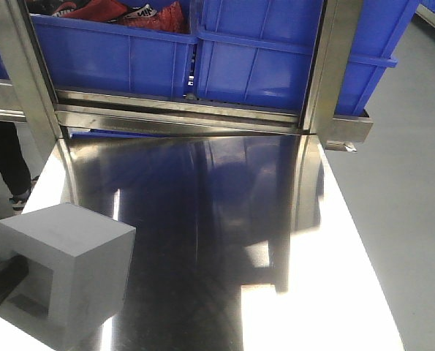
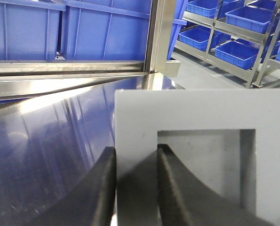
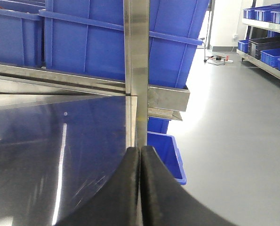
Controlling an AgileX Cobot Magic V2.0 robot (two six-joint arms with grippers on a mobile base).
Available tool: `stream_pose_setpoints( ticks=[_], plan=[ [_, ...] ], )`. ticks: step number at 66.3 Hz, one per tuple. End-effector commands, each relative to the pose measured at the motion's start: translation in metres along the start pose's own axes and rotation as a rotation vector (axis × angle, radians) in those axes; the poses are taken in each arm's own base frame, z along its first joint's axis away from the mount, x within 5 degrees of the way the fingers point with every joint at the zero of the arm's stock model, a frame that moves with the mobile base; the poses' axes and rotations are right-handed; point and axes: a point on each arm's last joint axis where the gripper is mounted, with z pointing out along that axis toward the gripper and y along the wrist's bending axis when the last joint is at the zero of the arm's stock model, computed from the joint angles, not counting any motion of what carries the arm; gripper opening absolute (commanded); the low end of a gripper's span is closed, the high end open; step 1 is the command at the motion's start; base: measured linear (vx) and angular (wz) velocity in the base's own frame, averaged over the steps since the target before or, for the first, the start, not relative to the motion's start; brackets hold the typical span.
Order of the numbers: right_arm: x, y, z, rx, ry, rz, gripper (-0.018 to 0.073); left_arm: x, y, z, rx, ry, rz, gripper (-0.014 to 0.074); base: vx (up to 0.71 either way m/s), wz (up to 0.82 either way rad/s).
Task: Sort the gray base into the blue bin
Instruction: 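Lift the gray block with the left gripper and pull it toward the robot, then drive the base away from the table holding the block in the left gripper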
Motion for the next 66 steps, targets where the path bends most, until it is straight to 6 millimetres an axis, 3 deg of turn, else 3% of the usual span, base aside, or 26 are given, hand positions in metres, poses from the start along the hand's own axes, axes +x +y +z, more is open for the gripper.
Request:
stream_pose_setpoints(
  ticks=[1, 66],
  plan=[
    [-0.0022, 0.0002, -0.0002, 0.001, -0.07, -0.013, -0.0009, -0.0199, -0.0042, -0.0037, 0.032, -0.134, -0.007, -0.0006, 0.0, 0.0],
    [-0.0022, 0.0002, -0.0002, 0.001, -0.07, -0.013, -0.0009, -0.0199, -0.0042, -0.0037, 0.032, -0.134, -0.007, -0.0006, -0.01, -0.05]
  ],
)
